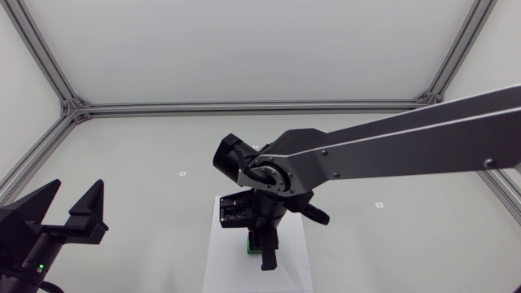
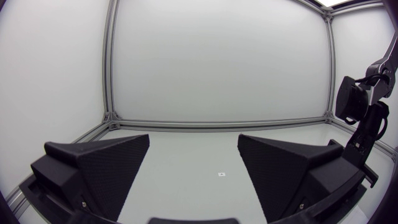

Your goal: Pick up the orange 2x2 brick with the right arm and stack it on top of the green 2x2 brick in the center

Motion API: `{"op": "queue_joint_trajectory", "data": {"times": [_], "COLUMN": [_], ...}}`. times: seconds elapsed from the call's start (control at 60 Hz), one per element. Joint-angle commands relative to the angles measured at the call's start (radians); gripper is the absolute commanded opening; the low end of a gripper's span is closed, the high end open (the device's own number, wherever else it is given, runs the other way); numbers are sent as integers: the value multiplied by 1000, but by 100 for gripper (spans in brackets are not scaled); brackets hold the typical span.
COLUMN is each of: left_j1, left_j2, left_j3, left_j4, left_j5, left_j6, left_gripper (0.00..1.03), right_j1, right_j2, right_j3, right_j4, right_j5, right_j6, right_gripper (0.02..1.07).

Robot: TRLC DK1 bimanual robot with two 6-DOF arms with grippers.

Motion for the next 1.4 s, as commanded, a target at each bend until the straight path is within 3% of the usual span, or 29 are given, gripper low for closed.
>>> {"op": "queue_joint_trajectory", "data": {"times": [0.0,1.383], "left_j1": [2,2], "left_j2": [-6,-6], "left_j3": [-41,-41], "left_j4": [-10,-10], "left_j5": [1,1], "left_j6": [5,5], "left_gripper": [99,99], "right_j1": [-7,-2], "right_j2": [16,13], "right_j3": [11,-2], "right_j4": [-7,-2], "right_j5": [-8,-51], "right_j6": [-23,8], "right_gripper": [13,13]}}
